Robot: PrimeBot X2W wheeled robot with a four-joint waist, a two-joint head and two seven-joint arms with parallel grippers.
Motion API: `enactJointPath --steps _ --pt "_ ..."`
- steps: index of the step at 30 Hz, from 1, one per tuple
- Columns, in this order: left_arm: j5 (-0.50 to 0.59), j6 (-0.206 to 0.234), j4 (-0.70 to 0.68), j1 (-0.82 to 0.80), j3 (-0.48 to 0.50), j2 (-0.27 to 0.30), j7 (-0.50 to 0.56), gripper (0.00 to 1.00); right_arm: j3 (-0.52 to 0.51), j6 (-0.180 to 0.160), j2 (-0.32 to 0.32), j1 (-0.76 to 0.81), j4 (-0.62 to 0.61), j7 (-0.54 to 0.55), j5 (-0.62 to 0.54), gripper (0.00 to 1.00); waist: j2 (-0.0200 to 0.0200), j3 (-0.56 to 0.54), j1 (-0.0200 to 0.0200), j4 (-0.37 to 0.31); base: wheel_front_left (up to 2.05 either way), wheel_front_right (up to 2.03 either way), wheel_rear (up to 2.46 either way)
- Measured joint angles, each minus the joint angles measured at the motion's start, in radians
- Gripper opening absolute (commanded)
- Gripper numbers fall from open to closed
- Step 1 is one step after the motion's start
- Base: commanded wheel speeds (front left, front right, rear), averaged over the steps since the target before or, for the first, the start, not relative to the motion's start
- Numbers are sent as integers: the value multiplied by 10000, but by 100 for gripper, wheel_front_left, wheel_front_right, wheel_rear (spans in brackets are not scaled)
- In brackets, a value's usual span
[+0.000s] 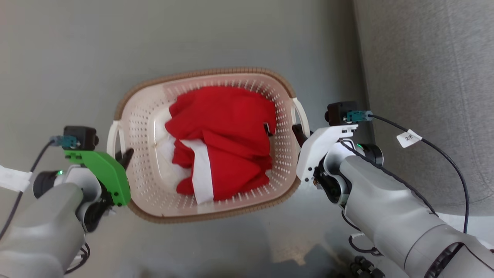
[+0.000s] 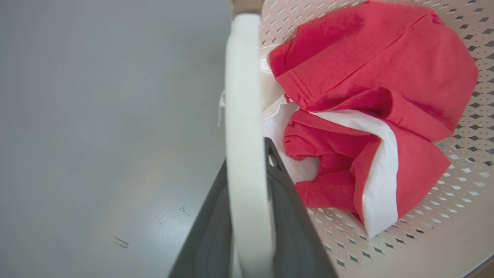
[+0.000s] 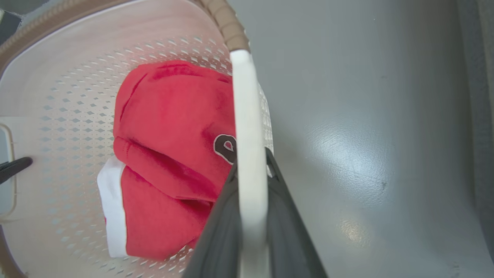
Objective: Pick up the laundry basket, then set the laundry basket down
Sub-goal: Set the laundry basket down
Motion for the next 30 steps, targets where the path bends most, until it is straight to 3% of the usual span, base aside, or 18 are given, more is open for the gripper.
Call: enactJointPath --steps 13,30 --pt "21 0 -261 -558 10 215 -838 0 153 -255 -10 -403 -217 -943 73 0 0 1153 0 50 0 0 0" --pt "410 0 -339 -1196 2 527 -1538 0 211 -428 -23 -1011 -562 -1338 165 0 0 2416 1 89 0 0 0"
